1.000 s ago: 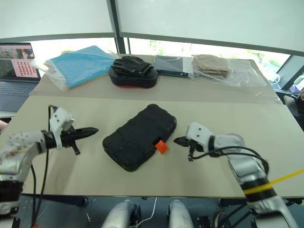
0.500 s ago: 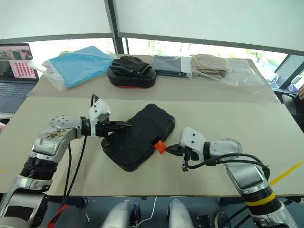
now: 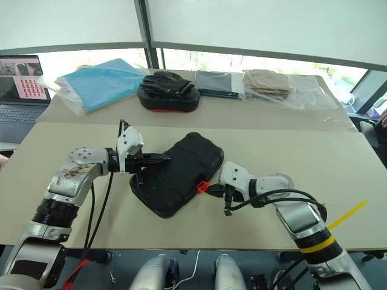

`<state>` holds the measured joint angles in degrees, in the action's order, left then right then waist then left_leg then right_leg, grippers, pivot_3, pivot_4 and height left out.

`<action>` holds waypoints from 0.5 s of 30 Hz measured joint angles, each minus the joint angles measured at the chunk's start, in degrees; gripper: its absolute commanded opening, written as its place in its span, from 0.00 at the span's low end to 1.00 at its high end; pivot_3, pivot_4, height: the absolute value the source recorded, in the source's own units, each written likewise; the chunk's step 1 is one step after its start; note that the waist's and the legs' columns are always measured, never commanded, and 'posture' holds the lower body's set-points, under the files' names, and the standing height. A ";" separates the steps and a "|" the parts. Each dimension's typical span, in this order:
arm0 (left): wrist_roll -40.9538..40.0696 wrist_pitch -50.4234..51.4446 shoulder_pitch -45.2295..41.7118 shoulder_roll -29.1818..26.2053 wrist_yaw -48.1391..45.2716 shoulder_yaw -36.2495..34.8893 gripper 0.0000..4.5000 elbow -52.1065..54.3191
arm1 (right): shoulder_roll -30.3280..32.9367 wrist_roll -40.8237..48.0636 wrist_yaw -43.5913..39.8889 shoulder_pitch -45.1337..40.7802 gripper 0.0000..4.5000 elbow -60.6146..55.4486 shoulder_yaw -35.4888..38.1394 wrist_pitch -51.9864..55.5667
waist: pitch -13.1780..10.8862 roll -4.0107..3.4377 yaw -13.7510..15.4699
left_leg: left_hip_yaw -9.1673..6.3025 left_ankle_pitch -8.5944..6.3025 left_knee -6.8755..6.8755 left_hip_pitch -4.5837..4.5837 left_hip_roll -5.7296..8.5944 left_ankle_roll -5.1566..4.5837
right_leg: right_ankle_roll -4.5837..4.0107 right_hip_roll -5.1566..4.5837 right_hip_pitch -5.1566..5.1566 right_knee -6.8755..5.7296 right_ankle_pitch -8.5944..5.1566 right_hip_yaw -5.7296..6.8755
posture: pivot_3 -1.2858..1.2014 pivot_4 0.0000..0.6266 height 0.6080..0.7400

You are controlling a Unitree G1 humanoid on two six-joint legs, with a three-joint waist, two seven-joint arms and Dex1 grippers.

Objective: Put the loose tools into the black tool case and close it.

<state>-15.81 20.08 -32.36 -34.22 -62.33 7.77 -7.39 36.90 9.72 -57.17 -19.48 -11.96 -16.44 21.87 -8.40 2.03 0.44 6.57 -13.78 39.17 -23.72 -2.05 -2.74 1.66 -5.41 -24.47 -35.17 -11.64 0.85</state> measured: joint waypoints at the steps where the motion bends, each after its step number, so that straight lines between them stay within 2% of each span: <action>1: 0.03 -0.19 0.00 0.00 0.01 0.00 0.01 -0.14 | -0.38 -0.16 0.00 -0.01 0.00 0.46 -0.11 -0.34 | 0.00 0.00 -0.02 | 0.00 0.00 0.00 0.00 0.00 0.00 | 0.00 0.00 0.00 0.00 0.00 0.00 | 0.52 0.24 1.00; 15: 1.94 -3.18 0.12 0.22 0.31 0.28 0.01 -1.90 | -2.82 1.86 0.44 0.58 0.00 0.50 2.51 -0.49 | 0.00 -0.01 -0.58 | 0.01 0.02 0.00 0.29 -0.10 0.04 | -0.03 0.01 0.17 -0.12 0.00 -0.06 | 0.52 0.24 1.00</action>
<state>-13.87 16.90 -32.25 -34.00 -62.02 8.06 -9.30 34.08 11.59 -56.73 -18.91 -11.46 -13.93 21.38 -8.40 2.02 -0.14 6.58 -13.76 39.16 -23.43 -2.15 -2.70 1.64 -5.40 -24.30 -35.29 -11.64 0.79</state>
